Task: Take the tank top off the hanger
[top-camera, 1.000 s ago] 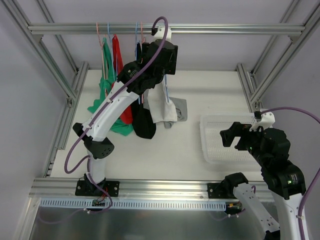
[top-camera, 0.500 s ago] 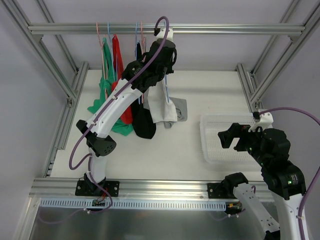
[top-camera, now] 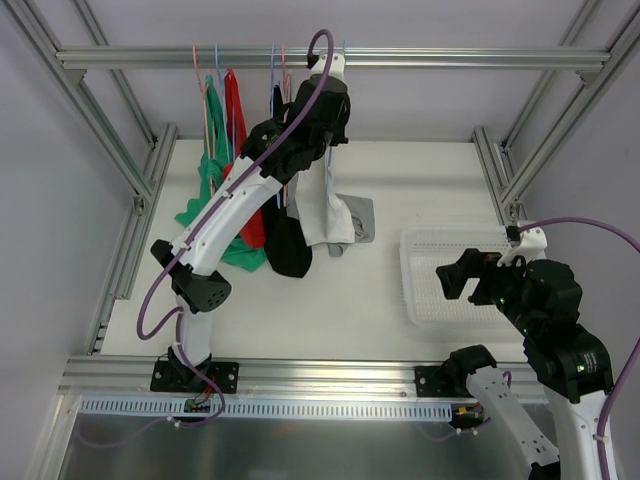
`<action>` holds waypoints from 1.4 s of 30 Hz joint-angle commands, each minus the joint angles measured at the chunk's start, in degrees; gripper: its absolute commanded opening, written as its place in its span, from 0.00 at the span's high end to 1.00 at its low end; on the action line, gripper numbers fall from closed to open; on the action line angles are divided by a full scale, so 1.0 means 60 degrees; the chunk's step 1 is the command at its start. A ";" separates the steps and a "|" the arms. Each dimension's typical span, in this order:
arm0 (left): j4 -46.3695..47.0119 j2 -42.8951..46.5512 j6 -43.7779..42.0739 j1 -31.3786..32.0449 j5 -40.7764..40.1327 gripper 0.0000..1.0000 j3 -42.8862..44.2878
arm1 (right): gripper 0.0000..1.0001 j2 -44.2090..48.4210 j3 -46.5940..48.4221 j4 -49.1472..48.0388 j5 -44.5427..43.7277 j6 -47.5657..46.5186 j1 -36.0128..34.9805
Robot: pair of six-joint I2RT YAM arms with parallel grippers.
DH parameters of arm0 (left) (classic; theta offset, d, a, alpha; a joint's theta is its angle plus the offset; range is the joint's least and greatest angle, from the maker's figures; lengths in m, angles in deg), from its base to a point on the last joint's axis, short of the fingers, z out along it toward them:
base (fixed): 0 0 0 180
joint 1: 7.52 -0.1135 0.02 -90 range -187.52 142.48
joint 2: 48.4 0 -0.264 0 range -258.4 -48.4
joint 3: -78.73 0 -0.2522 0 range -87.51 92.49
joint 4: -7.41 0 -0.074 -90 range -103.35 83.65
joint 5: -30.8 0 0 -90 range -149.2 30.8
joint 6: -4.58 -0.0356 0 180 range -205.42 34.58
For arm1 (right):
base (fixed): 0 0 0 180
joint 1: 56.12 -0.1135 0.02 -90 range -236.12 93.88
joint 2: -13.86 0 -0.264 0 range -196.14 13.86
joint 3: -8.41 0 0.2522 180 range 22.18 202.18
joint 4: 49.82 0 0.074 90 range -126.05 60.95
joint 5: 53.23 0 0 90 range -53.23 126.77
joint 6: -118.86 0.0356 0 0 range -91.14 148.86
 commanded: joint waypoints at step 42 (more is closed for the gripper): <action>0.3845 0.9168 0.1106 0.3743 0.1978 1.00 -1.0051 | 0.19 -0.1580 -0.0109 -0.4389 0.5931 -0.0233 -0.0064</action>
